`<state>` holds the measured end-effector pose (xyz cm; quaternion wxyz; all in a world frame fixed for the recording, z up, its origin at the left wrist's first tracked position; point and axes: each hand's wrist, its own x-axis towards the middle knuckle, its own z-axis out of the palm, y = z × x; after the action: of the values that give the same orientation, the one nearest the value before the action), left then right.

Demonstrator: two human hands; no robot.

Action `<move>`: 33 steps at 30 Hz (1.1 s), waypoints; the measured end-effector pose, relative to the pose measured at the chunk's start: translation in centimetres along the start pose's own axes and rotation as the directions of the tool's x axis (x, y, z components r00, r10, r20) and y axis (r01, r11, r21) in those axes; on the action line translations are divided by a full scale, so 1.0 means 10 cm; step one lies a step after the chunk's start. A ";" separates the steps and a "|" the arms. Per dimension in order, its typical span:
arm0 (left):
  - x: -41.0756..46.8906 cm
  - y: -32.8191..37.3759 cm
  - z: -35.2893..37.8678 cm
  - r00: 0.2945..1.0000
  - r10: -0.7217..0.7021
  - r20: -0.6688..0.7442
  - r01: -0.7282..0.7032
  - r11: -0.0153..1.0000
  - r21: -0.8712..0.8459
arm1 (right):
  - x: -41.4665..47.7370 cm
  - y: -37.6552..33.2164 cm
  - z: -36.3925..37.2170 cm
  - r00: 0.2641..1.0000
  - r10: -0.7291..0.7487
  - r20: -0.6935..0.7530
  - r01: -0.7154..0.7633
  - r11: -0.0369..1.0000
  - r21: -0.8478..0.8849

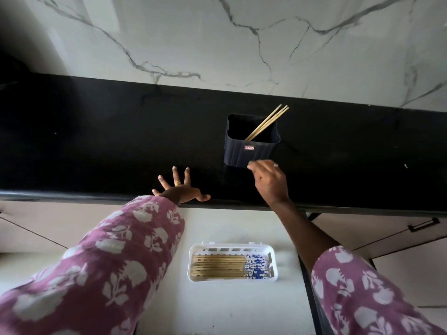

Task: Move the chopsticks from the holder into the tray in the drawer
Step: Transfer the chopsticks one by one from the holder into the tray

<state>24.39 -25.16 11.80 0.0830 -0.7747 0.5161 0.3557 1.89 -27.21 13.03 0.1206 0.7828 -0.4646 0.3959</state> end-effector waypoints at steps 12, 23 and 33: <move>0.10 -0.02 0.01 1.000 0.017 -0.004 -0.017 1.000 0.001 | 1.15 0.53 0.01 0.603 0.797 0.048 -0.790 0.586 0.181; 0.12 0.00 -0.01 1.000 0.006 0.017 -0.006 1.000 0.000 | 1.33 0.91 0.37 0.336 0.920 0.201 -0.903 0.253 0.348; 0.14 -0.01 0.00 1.000 0.007 0.012 -0.007 1.000 -0.013 | 1.39 0.90 0.32 0.306 0.931 0.197 -0.872 0.192 0.450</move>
<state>24.74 -26.18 10.91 0.0799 -0.7711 0.5162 0.3641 -0.34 -42.63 19.52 -0.3044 0.3364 -0.7114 0.5367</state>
